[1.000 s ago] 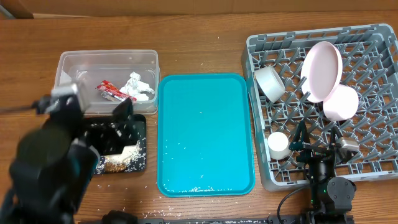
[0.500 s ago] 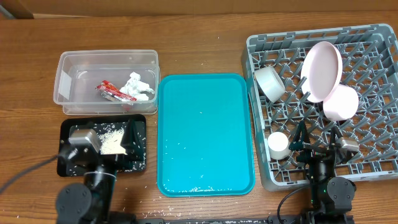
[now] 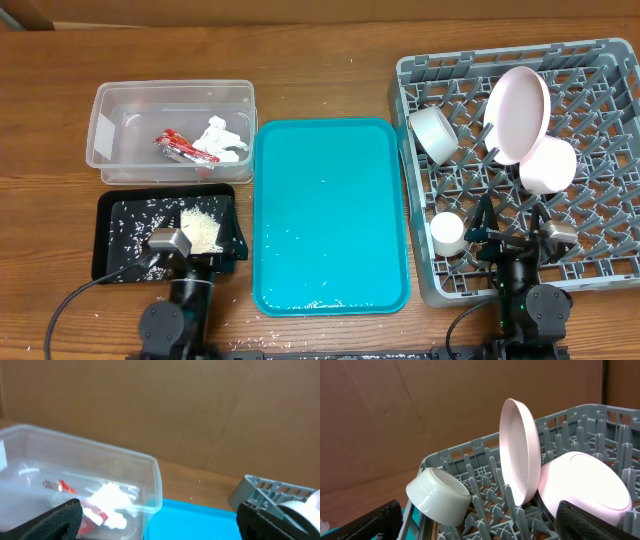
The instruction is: Sort waste into correct bins and load items into the dishwasher
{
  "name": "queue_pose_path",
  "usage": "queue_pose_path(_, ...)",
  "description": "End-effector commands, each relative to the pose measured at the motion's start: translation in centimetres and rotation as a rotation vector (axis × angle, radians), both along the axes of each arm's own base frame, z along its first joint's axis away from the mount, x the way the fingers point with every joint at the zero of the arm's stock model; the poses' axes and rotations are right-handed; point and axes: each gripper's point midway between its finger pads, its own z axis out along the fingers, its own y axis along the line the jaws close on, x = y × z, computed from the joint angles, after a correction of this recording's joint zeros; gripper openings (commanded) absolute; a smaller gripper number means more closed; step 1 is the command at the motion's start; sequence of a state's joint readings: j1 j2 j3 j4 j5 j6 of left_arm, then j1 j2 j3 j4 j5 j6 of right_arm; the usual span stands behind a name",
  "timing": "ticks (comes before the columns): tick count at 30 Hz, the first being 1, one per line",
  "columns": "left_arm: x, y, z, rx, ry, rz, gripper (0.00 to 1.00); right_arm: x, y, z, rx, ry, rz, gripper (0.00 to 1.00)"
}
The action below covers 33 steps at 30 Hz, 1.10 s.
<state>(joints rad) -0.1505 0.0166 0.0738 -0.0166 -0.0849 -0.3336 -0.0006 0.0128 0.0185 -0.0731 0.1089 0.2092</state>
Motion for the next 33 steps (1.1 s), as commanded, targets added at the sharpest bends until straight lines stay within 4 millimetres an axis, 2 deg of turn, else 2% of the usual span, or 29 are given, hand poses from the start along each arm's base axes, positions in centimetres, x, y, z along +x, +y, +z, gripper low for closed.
queue_pose_path(1, 0.4, 0.0, -3.0, -0.03, 0.055, 0.002, 1.0, 0.0, -0.2, -0.2, 0.003, -0.004, -0.008, 1.0)
queue_pose_path(5, 0.4, 0.4, -4.3, -0.023, 0.106, 0.016, 1.0, 0.0, -0.2, -0.2, 0.003, -0.004, -0.008, 1.0)
queue_pose_path(12, 0.4, 2.5, -4.4, -0.028, 0.11, 0.093, 1.0, 0.0, -0.2, -0.2, 0.003, -0.004, -0.008, 1.0)
queue_pose_path(33, 0.4, 2.5, -4.4, -0.028, 0.111, 0.094, 1.0, 0.0, -0.2, -0.2, 0.003, -0.004, -0.008, 1.0)
